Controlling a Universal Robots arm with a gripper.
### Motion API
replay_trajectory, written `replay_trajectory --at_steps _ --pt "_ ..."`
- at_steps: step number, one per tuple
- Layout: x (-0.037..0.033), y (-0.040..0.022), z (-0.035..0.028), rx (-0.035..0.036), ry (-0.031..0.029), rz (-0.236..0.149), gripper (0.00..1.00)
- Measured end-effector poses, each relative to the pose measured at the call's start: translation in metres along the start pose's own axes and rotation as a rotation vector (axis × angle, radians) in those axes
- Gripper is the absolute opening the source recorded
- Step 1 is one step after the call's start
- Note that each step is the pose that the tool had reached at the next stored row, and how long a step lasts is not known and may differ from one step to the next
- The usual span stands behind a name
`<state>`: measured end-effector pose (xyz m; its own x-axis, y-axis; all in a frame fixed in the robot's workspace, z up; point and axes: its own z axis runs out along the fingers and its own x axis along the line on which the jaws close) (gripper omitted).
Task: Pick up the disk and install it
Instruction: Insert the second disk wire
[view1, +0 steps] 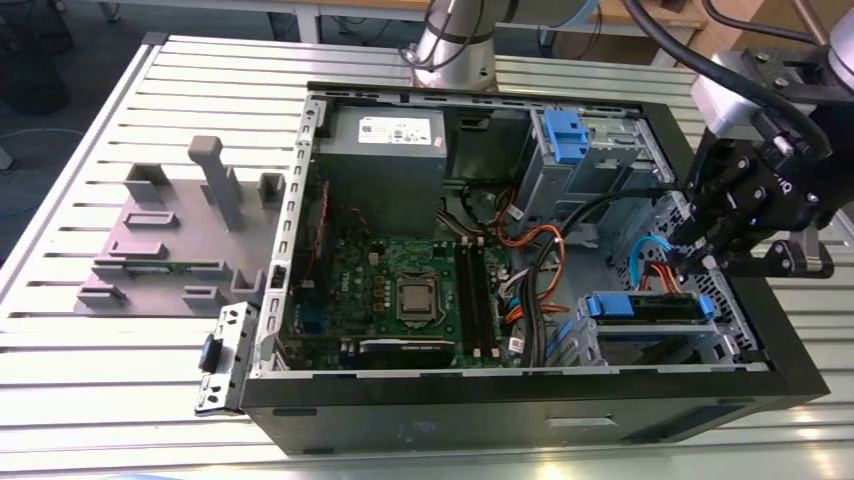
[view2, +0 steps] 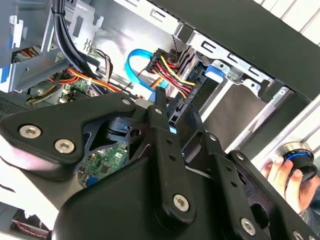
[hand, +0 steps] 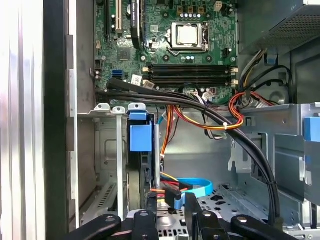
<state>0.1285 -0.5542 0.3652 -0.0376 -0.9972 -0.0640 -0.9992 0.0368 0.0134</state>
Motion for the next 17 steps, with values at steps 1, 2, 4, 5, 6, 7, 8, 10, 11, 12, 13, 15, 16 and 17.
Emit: replay_trajectory --at_steps 1,2,4,5,6,7,8,10,11,12,13,15,16,17 --pt "0.0001 0.0004 0.0011 0.0000 0.0005 0.000 0.36" --pt "0.0001 0.0008 0.0020 0.0000 0.0008 0.000 0.36" --pt "0.0002 0.0013 0.0029 0.0000 0.0011 0.000 0.36" --pt "0.0003 0.0013 0.0029 0.0000 0.0012 0.000 0.36" --pt "0.0003 0.0013 0.0029 0.0000 0.0011 0.000 0.36" --pt "0.0003 0.0013 0.0030 0.0000 0.0010 0.000 0.36" --pt "0.0003 0.0013 0.0029 0.0000 0.0011 0.000 0.36" --pt "0.0003 0.0014 0.0030 0.0000 0.0010 0.000 0.36" --pt "0.0003 0.0014 0.0030 0.0000 0.0010 0.000 0.34" --pt "0.0004 0.0014 0.0030 0.0001 0.0010 0.000 0.34" --pt "0.0004 0.0014 0.0030 0.0000 0.0010 0.000 0.28" --pt "0.0004 0.0014 0.0030 0.0000 0.0010 0.000 0.16" --pt "0.0004 0.0014 0.0030 0.0001 0.0010 0.000 0.16" --pt "0.0004 0.0014 0.0030 0.0000 0.0010 0.000 0.16"
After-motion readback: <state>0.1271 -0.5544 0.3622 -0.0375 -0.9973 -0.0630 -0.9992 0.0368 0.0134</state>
